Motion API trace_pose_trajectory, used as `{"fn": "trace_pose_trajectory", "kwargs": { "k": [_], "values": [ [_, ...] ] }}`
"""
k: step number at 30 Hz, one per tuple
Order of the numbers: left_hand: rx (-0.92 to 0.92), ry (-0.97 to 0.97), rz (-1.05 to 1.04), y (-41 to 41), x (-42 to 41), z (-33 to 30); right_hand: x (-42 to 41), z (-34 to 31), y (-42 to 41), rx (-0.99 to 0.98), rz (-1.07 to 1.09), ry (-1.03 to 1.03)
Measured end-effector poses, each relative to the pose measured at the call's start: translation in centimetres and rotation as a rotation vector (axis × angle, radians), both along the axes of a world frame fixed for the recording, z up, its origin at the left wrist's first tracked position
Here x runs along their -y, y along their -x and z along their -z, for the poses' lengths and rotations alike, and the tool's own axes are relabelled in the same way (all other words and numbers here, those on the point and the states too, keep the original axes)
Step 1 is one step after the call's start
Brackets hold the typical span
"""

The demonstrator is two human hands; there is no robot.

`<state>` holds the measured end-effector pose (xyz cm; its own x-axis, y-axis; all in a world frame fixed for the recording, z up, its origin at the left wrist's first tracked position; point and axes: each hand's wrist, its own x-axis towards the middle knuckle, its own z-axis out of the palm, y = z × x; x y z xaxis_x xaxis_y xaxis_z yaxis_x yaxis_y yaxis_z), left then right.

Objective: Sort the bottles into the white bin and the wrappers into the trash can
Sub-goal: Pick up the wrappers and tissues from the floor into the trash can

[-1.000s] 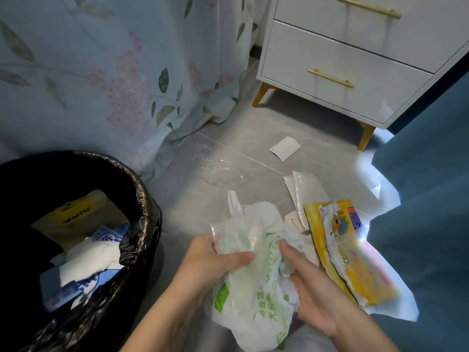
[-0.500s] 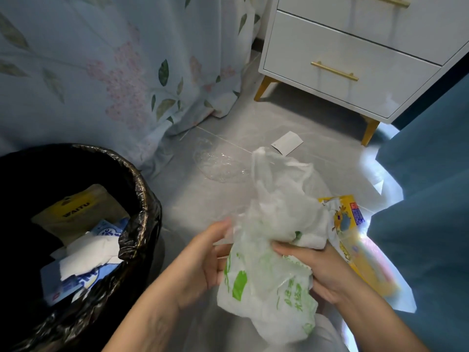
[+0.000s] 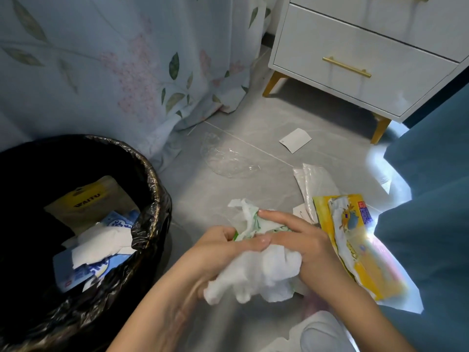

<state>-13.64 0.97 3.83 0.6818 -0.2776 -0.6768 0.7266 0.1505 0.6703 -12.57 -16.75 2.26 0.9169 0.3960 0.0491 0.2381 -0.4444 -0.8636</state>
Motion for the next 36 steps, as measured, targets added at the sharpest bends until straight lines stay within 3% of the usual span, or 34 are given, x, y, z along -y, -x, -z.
{"fn": "trace_pose_trajectory", "kwargs": {
  "k": [3, 6, 8, 10, 14, 17, 23, 28, 30, 33, 36],
  "values": [
    [-0.002, 0.017, -0.088, 0.5, -0.5, 0.7, 0.9, -0.1, -0.5, -0.292, -0.052, -0.295],
    [-0.008, 0.023, -0.242, 0.6, -0.5, 1.1, 1.4, -0.9, -0.6, -0.882, -0.033, -0.996],
    [0.008, 0.047, -0.315, 0.9, -0.2, 1.2, 0.9, -1.0, -0.2, -0.972, 0.028, -1.09],
    [0.033, 0.054, -0.318, 1.2, -0.1, 1.3, -0.1, -1.0, 0.5, -0.959, 0.065, -0.972],
    [0.037, 0.036, -0.285, 1.3, 0.0, 1.1, -1.2, 0.2, 1.4, -0.715, 0.197, -0.596],
    [0.012, 0.139, -0.276, 1.4, -0.2, 0.8, -0.9, 0.1, 1.3, -0.359, 0.219, -0.39],
    [-0.01, 0.532, -0.294, 1.1, -0.8, -0.9, -1.0, -0.3, 1.6, 0.339, 0.215, -0.15],
    [0.014, 0.735, -0.292, 1.0, -1.7, -1.9, -0.9, -0.2, 1.1, 0.651, 0.22, 0.003],
    [0.027, 0.604, -0.284, 1.3, -1.7, -2.6, -0.7, -0.6, 0.5, 0.722, 0.203, 0.075],
    [0.192, 0.124, -0.276, 1.7, -0.6, -3.5, -1.0, -1.2, 0.6, 0.771, 0.113, 0.154],
    [0.312, -0.076, -0.334, 2.2, -0.8, -4.2, -2.1, -2.3, 1.4, 0.804, 0.062, 0.169]
  ]
}}
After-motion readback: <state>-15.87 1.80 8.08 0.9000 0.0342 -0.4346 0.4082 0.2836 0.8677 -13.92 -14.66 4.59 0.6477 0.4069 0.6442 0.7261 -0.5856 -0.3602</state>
